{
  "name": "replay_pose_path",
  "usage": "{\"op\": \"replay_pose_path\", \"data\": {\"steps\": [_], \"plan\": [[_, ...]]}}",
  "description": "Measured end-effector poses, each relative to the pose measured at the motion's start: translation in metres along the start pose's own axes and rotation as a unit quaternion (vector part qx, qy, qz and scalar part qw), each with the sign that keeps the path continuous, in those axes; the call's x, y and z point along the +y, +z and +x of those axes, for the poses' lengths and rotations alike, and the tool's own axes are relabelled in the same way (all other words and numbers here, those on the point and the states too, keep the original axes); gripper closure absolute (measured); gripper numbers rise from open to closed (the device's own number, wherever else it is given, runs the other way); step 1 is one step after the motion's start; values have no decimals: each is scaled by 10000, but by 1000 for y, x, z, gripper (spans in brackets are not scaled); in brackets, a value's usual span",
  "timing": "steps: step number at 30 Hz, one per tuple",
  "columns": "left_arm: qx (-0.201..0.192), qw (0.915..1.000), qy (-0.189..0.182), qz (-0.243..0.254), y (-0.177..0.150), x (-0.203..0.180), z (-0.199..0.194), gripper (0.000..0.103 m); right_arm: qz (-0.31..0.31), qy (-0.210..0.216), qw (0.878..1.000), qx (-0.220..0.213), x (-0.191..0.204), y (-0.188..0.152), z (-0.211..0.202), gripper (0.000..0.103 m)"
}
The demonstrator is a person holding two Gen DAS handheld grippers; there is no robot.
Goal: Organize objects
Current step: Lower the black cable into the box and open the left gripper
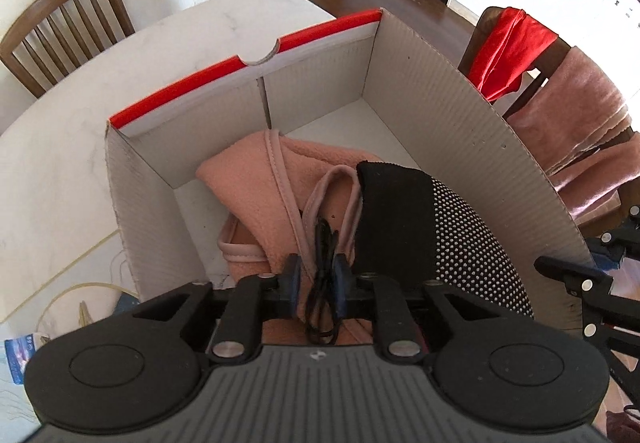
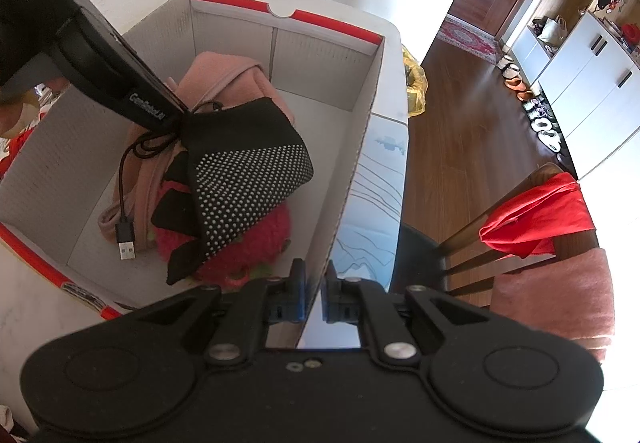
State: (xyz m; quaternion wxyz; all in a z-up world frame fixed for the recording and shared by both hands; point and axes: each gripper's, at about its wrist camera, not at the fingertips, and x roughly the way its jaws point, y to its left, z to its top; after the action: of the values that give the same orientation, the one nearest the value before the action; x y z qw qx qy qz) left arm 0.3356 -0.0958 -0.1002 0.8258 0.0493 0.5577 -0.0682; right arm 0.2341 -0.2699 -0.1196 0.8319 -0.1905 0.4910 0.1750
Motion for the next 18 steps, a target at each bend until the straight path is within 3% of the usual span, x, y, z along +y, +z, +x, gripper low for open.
{"op": "replay_pose_path", "data": {"steps": [8,18], "plan": [[-234,9997,-37,-30,-5,2,-25,80,14,12,10000,13,1,-1,-1,96],[-668,9973,-207,-206,-26,16,-90,80,-17,-1,10000,17,1,-2,-1,96]]}}
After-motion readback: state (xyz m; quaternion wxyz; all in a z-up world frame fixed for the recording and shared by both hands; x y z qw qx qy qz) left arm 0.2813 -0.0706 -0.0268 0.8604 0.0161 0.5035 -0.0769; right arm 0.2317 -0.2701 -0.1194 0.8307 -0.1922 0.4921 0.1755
